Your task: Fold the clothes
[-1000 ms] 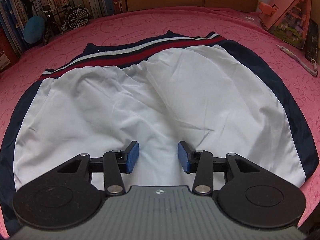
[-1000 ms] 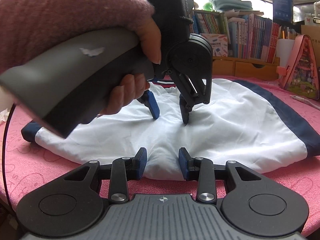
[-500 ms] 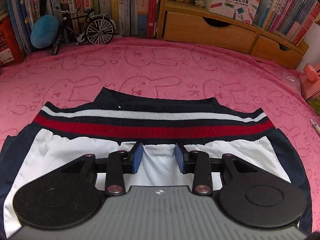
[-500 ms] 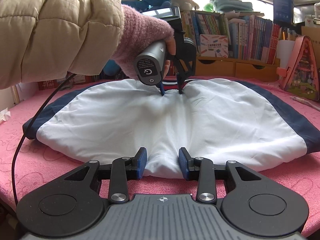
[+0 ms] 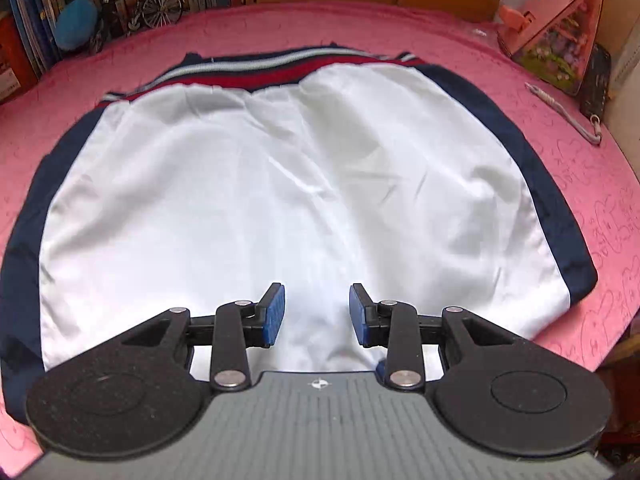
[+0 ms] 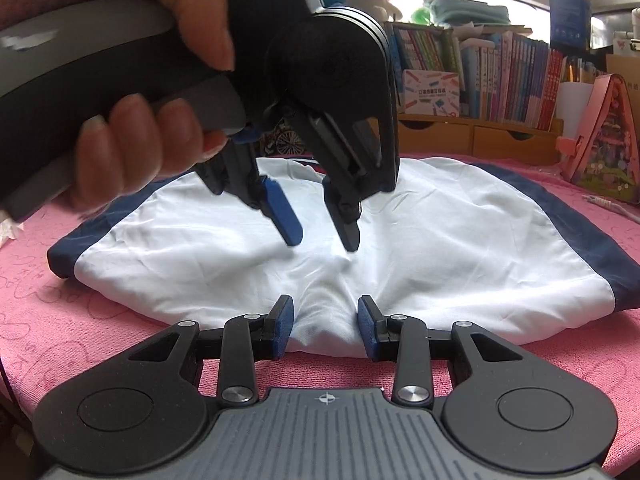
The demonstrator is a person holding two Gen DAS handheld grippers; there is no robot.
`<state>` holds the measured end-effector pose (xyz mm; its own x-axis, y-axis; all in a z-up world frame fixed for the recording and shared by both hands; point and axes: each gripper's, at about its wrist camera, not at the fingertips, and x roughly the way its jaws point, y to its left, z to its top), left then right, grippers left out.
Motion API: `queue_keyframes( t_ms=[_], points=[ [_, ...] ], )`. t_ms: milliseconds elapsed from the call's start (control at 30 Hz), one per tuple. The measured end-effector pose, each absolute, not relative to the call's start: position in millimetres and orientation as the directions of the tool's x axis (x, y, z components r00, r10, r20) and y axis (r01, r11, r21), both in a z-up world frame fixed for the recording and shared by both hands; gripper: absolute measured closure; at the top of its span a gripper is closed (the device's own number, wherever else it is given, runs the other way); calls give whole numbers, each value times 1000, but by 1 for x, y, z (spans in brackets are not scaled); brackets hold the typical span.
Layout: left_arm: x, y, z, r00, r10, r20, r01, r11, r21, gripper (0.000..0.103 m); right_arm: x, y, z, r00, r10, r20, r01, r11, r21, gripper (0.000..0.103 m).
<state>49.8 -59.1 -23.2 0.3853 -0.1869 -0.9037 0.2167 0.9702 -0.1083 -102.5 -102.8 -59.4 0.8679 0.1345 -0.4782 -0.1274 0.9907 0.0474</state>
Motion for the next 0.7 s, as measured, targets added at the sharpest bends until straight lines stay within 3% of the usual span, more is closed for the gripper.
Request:
queue_keyframes(
  t_ms=[467, 700],
  points=[
    [105, -88, -37, 527, -92, -845, 202, 979, 19, 64, -102, -101, -61, 870, 127, -477, -124, 992, 38, 67],
    [185, -64, -39, 561, -94, -823, 51, 996, -79, 65, -102, -99, -62, 871, 128, -475, -128, 991, 32, 67]
  ],
)
